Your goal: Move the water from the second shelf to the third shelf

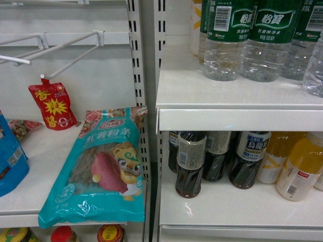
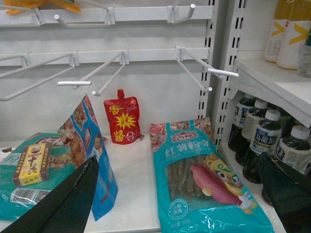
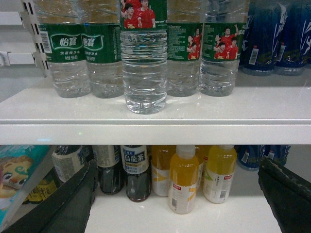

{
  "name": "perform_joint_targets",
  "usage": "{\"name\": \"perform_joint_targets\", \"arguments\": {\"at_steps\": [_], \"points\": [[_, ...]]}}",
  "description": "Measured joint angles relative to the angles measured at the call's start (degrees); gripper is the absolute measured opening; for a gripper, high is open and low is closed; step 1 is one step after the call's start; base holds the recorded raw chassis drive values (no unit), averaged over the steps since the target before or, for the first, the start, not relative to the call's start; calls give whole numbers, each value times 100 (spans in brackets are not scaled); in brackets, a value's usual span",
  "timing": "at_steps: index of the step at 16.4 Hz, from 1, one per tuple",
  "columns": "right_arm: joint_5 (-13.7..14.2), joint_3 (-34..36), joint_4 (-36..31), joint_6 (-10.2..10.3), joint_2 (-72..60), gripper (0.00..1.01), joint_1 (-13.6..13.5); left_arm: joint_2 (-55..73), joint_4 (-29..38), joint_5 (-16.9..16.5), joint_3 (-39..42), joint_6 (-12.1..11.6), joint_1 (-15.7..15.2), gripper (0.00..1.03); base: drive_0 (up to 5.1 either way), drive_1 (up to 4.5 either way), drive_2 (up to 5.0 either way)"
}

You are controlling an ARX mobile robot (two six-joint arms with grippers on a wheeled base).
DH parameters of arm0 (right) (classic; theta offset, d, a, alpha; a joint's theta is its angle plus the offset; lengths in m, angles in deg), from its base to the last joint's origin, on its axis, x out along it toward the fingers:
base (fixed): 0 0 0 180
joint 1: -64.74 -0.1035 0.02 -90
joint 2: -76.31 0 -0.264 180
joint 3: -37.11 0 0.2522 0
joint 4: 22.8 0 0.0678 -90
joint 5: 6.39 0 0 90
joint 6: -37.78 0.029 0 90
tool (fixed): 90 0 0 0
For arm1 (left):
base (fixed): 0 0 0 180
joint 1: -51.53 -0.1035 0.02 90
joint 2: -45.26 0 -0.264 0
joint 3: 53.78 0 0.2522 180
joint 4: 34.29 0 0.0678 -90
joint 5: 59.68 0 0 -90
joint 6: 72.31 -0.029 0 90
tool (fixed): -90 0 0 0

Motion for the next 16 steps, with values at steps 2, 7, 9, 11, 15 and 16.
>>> {"name": "perform_joint_targets", "arguments": {"at_steps": [2,7,9,11,15,16], "points": [[0,0,-17,0,0,98,2,0,13,0,0,0,0,98,0,0,0],[0,0,-2,2,0,98,2,0,4,2,0,0,0,98,0,0,0],[0,0,-2,2,0,98,0,0,0,2,0,-2,0,98,0,0,0],[0,0,-2,-2,0,98,2,0,2,2,0,0,0,98,0,0,0],[4,0,-4,-2,0,98,2,0,0,-4,0,-2,0,98,0,0,0],[4,0,13,2,0,98,2,0,-11,-2,0,-2,0,98,0,0,0]]}}
